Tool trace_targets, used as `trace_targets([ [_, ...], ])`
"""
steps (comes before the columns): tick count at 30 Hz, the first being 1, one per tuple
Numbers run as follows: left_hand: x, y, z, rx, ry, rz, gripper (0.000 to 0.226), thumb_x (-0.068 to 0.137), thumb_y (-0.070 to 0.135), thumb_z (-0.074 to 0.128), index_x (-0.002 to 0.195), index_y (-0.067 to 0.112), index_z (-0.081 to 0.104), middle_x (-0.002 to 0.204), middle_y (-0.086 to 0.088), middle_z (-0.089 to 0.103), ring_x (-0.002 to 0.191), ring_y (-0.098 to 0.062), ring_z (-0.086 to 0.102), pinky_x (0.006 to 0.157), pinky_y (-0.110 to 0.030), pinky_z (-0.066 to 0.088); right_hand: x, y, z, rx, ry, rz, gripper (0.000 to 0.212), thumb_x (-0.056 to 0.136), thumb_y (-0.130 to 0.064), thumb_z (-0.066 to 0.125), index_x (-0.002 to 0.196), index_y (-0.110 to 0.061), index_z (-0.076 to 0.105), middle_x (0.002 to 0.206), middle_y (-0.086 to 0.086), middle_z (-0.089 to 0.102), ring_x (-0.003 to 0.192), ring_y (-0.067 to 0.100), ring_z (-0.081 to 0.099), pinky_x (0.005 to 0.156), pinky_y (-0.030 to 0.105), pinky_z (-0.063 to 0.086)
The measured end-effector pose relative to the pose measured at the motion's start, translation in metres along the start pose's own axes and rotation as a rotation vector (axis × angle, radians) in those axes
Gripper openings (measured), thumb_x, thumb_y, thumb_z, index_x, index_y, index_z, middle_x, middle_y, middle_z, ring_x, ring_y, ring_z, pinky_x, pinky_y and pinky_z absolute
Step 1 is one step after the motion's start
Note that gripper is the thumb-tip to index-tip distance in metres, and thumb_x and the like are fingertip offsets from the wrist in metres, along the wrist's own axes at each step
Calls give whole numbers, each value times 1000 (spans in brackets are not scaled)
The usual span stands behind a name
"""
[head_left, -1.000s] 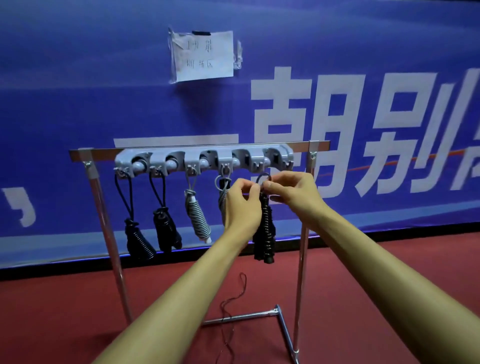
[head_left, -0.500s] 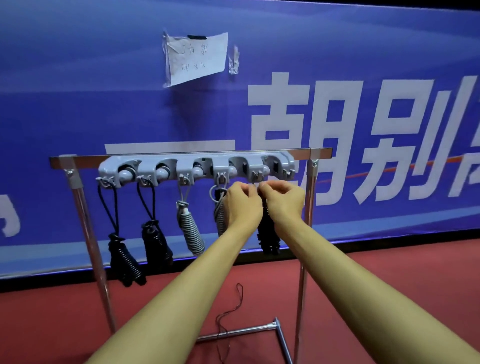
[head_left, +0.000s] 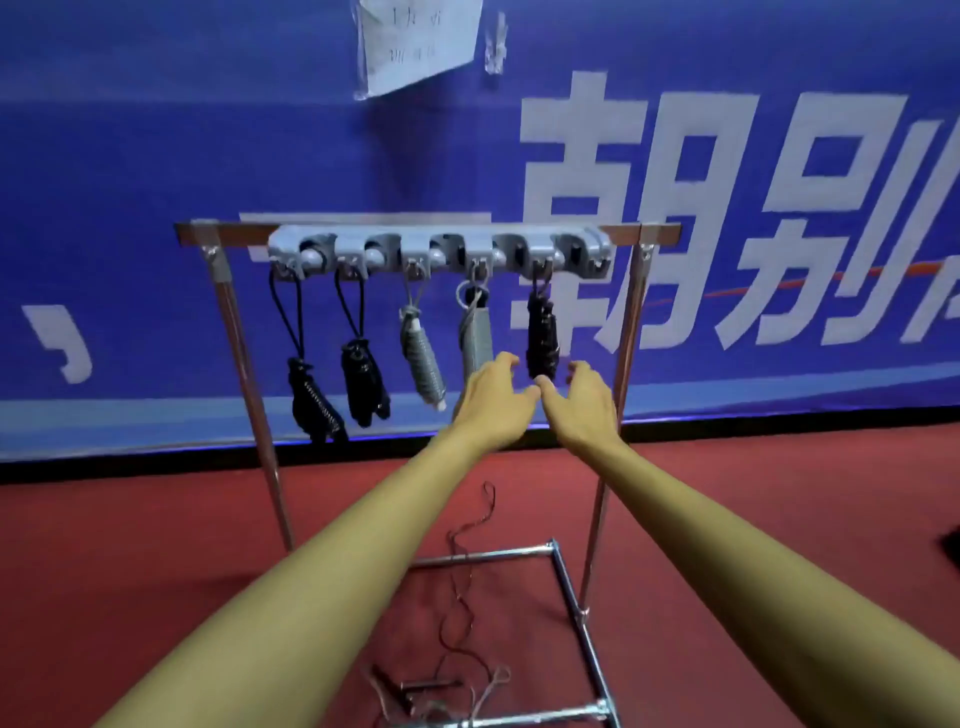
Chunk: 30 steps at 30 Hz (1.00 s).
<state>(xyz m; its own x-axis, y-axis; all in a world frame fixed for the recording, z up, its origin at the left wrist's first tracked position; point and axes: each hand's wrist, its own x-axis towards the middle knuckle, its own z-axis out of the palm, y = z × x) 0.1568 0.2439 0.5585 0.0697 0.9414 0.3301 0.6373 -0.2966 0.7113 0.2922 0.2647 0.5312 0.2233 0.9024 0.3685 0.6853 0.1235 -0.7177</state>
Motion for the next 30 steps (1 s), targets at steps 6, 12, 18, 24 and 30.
trace_targets([
  [6, -111, -99, 27, 370, -321, -83, 21, 89, 34, 65, 105, 20, 70, 113, -5, 71, 109, -31, 64, 88, -37, 53, -111, 63, 71, -351, -438, -138, 52, 86, -41, 71, 122, -5, 61, 121, 20, 60, 118, 40, 55, 96, 46, 48],
  [12, -210, -233, 61, 661, -563, -256, 25, 91, 27, 60, 111, 14, 65, 124, -11, 64, 117, -37, 61, 94, -44, 48, -200, 130, 160, -516, -790, -227, 53, 85, -38, 71, 125, -5, 58, 126, 20, 55, 123, 40, 47, 100, 48, 48],
  [18, -264, -333, 97, 693, -718, -450, 34, 88, 21, 56, 118, 11, 66, 126, -13, 66, 116, -35, 63, 94, -40, 51, -253, 189, 232, -560, -998, -162, 49, 89, -41, 67, 123, -7, 61, 123, 19, 57, 120, 40, 50, 96, 49, 50],
  [24, -318, -416, 150, 580, -839, -786, 33, 91, 25, 58, 121, 12, 66, 128, -13, 67, 119, -32, 63, 94, -37, 51, -307, 248, 307, -568, -1194, -20, 40, 85, -34, 68, 115, -9, 64, 125, 18, 61, 122, 39, 55, 96, 43, 53],
  [30, -311, -485, 197, 492, -617, -877, 23, 89, 23, 61, 109, 13, 67, 114, -14, 70, 107, -36, 67, 87, -40, 54, -302, 290, 393, -577, -1187, -7, 36, 86, -28, 64, 117, -11, 63, 120, 19, 64, 117, 39, 60, 88, 41, 52],
])
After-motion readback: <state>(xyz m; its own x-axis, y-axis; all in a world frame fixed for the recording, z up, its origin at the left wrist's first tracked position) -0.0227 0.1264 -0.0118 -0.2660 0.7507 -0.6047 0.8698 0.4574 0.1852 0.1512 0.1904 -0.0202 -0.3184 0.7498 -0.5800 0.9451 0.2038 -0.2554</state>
